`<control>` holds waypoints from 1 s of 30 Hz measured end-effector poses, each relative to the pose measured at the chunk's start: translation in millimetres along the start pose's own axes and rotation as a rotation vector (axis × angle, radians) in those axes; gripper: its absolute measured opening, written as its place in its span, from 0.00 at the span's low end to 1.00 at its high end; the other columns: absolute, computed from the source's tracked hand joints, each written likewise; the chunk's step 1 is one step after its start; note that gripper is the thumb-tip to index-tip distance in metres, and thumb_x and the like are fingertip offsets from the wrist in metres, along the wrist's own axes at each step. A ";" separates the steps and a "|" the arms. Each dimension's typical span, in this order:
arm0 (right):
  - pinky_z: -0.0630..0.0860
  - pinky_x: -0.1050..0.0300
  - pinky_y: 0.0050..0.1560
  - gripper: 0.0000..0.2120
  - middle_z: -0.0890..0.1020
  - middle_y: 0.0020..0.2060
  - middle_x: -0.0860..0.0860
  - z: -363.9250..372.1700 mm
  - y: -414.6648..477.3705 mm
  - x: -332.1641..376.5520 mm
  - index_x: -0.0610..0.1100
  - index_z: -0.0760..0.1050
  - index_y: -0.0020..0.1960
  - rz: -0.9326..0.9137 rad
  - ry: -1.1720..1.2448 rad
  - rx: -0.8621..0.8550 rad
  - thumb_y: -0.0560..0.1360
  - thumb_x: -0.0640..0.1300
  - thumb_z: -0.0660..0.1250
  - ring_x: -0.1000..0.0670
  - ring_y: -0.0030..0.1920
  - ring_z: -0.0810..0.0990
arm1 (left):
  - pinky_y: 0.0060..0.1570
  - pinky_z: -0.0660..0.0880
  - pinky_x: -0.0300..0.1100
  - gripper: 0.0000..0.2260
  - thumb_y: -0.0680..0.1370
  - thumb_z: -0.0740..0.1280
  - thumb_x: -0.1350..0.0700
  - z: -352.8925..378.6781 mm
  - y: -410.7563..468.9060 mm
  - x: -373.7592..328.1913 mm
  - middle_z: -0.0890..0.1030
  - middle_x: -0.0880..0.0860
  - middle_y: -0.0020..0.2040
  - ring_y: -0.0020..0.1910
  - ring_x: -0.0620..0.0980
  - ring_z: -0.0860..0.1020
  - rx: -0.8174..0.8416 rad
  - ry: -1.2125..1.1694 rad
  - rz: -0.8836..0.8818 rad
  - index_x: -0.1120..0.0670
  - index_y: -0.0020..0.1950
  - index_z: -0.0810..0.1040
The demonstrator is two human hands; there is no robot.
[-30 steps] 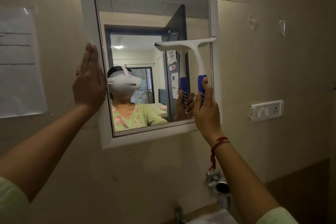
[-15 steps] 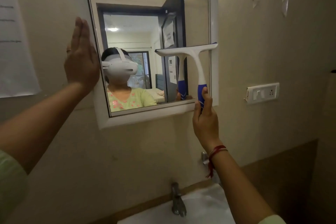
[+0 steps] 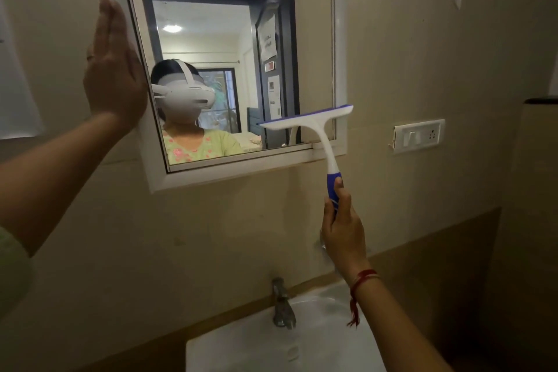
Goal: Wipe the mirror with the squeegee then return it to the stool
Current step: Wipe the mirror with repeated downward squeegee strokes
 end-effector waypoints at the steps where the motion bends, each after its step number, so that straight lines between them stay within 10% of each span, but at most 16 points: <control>1: 0.77 0.53 0.29 0.19 0.74 0.37 0.48 0.8 -3.3 -1.7 0.55 0.55 0.65 0.013 0.002 0.003 0.78 0.45 0.57 0.53 0.29 0.73 | 0.67 0.45 0.24 0.22 0.81 0.47 0.54 0.8 0.2 0.8 0.55 0.55 0.77 0.69 0.31 0.47 0.001 0.003 0.001 0.53 0.76 0.52; 14: 0.77 0.55 0.35 0.22 0.77 0.44 0.40 2.6 -46.0 -1.8 0.59 0.53 0.67 0.100 0.058 0.045 0.78 0.44 0.57 0.52 0.35 0.75 | 0.67 0.44 0.24 0.22 0.81 0.47 0.53 2.9 1.2 4.5 0.56 0.55 0.76 0.74 0.45 0.54 0.019 0.065 -0.015 0.54 0.75 0.53; 26: 0.77 0.50 0.33 0.18 0.77 0.43 0.40 -9.3 -43.1 3.7 0.54 0.54 0.67 0.116 0.012 0.088 0.79 0.47 0.55 0.47 0.34 0.76 | 0.68 0.54 0.47 0.24 0.79 0.47 0.52 -7.9 1.3 -9.6 0.53 0.49 0.77 0.73 0.52 0.58 0.086 0.219 -0.087 0.49 0.76 0.51; 30: 0.69 0.63 0.29 0.17 0.76 0.39 0.46 -23.4 -40.5 10.9 0.54 0.55 0.67 0.082 0.043 0.097 0.80 0.47 0.54 0.56 0.30 0.72 | 0.68 0.54 0.50 0.23 0.80 0.46 0.51 -15.6 2.1 -13.9 0.53 0.50 0.77 0.73 0.52 0.58 0.142 0.259 -0.085 0.50 0.76 0.51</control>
Point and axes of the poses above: each hand's wrist, its own y-axis towards the middle knuckle, its own z-axis out of the palm, x = y × z, the point moved 1 cm from there along y, towards the middle knuckle
